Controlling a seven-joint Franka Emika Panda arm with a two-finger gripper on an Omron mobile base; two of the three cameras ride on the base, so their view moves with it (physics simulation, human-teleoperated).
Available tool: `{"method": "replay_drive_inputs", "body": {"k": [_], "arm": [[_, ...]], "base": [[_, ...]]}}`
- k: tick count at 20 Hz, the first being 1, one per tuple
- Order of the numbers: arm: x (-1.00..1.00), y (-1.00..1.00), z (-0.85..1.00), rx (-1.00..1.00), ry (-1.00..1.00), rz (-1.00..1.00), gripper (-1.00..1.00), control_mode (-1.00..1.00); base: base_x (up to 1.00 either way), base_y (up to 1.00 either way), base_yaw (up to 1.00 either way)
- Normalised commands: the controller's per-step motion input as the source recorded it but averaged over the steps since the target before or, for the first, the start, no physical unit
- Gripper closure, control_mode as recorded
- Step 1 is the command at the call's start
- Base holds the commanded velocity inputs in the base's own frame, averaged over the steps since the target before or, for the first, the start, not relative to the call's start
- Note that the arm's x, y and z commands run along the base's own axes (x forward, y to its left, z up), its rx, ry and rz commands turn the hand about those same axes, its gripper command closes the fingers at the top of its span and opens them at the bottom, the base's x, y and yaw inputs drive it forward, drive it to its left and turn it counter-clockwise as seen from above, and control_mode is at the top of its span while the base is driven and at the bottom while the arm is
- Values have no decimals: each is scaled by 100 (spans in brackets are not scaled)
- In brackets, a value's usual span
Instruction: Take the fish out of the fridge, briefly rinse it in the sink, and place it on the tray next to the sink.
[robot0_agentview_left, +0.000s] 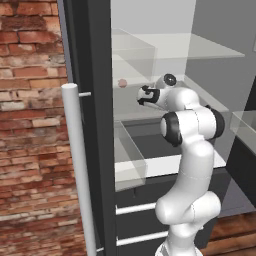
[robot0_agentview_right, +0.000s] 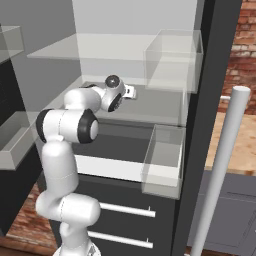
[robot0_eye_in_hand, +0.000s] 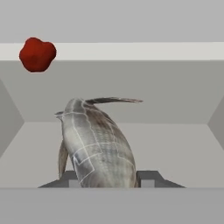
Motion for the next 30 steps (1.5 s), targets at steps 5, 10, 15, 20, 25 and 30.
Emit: {"method": "replay_drive_inputs", "body": {"k": [5,10,15,20,25,30], "arm": [[-75,14,10,0,-1,0,100,-100],[-100,1,65,4,-9,0,100,-100],[-100,5,99,10,-3,-6,100,-100],[-100,4,100,17,6,-12,100,-100],[-100,4,65,18,32,-9,100,-100],[-100,18,11,10,39,-4,100,-100]], "base": [[0,0,0],[0,0,0],[0,0,0],[0,0,0],[0,0,0],[0,0,0]]}}
